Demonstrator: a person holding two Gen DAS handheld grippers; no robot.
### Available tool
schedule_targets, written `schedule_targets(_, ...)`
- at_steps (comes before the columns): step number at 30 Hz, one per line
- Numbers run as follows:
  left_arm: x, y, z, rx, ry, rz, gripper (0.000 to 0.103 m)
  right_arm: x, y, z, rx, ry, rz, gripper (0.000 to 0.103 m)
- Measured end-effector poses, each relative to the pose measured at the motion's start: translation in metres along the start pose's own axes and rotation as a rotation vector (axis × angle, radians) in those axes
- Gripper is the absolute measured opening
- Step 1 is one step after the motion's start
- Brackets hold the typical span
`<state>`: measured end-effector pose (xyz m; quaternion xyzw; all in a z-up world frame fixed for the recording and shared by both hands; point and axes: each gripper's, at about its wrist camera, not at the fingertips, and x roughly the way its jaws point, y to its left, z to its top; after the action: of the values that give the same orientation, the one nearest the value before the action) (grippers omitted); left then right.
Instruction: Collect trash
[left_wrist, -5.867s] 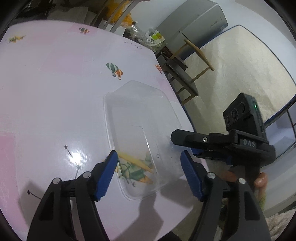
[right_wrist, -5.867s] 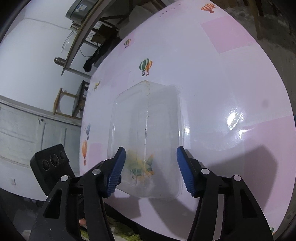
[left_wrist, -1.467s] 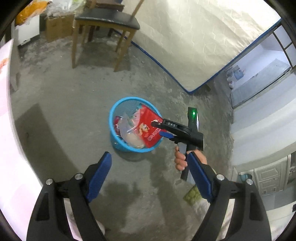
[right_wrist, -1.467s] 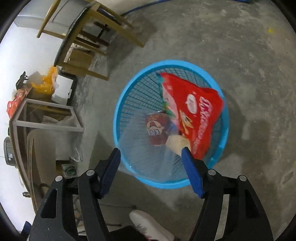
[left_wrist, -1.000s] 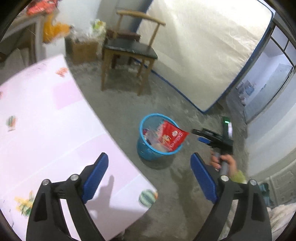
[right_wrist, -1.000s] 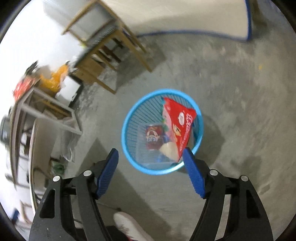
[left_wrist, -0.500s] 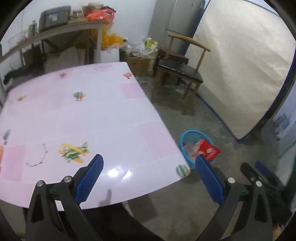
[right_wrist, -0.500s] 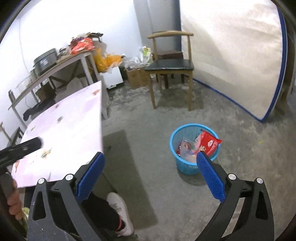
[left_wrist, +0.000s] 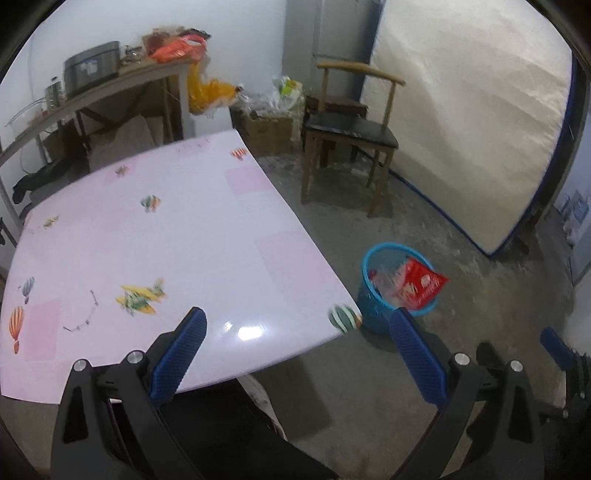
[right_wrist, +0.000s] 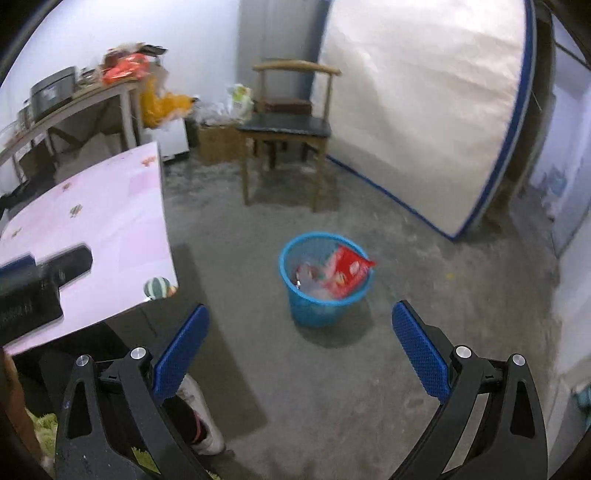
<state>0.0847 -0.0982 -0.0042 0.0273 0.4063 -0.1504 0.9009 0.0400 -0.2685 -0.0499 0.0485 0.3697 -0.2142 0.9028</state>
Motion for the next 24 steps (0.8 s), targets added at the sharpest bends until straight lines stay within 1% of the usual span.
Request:
schedule_targets(3,0.006,-0.009,-0.006,0.032,0.043,-0.014,0.097,0.001,-0.007,-0.002,0.031,0.008,-0.031,0.095)
schedule_targets(7,0.012,-0.015,-0.009,0.045,0.073,-0.011,0.097,-0.001,-0.008,-0.007,0.030,0.003,-0.072,0.095)
schedule_targets(14,0.014,-0.022,-0.011,0.076,0.080,0.002,0.097,-0.006,-0.009,-0.012,0.050,0.012,-0.091,0.095)
schedule_targets(24,0.018,-0.026,-0.012,0.110,0.097,0.009,0.097,-0.003,-0.010,-0.014,0.065,0.041,-0.095,0.095)
